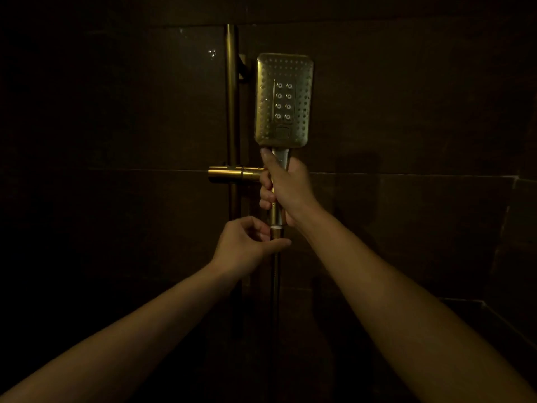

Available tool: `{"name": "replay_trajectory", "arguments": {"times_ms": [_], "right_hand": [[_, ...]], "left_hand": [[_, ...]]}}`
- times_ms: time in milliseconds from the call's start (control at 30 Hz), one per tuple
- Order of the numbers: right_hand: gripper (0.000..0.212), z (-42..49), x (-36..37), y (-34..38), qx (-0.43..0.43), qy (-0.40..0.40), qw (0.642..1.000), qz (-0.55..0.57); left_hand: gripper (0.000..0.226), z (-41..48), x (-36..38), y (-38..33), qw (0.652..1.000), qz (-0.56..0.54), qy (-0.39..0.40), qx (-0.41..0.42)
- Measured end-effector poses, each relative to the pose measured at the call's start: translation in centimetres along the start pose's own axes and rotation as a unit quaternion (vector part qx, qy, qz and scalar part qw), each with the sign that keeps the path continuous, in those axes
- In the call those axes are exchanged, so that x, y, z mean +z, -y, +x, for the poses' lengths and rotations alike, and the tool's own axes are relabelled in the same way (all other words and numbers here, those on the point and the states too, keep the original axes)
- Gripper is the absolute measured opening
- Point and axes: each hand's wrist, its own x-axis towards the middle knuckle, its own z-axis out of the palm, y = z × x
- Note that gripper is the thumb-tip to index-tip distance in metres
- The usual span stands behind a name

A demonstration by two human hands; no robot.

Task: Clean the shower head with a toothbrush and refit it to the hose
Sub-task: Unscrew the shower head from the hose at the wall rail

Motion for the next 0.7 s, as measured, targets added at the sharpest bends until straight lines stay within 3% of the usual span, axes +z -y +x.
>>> {"name": "replay_trajectory", "arguments": {"times_ms": [267, 400, 500, 633, 700], "right_hand": [[0.027, 0.2, -0.4, -0.6, 0.020, 0.039, 0.998, 0.034], [0.030, -0.1, -0.1, -1.3, 0.033, 0.051, 0.998, 0.037], [0.026, -0.3, 0.2, -1.5, 0.033, 0.039, 0.998, 0.038], [0.021, -0.5, 0.7, -1.6, 0.019, 0.018, 0.999, 0.024], [0.019, -0.7, 0.9, -1.7, 0.018, 0.022, 1.000, 0.010]], "left_hand": [[0.013, 0.9, -1.9, -0.4, 0.987, -0.023, 0.156, -0.016], [0.027, 1.1, -2.5, -0.1, 0.978, -0.023, 0.203, -0.038], [0.030, 1.2, -2.6, 0.4, 0.979, -0.032, 0.195, -0.048], [0.045, 1.0, -2.0, 1.2, 0.994, 0.009, 0.108, -0.030], [0.041, 1.0, -2.0, 1.4, 0.996, 0.024, 0.088, -0.025]]}}
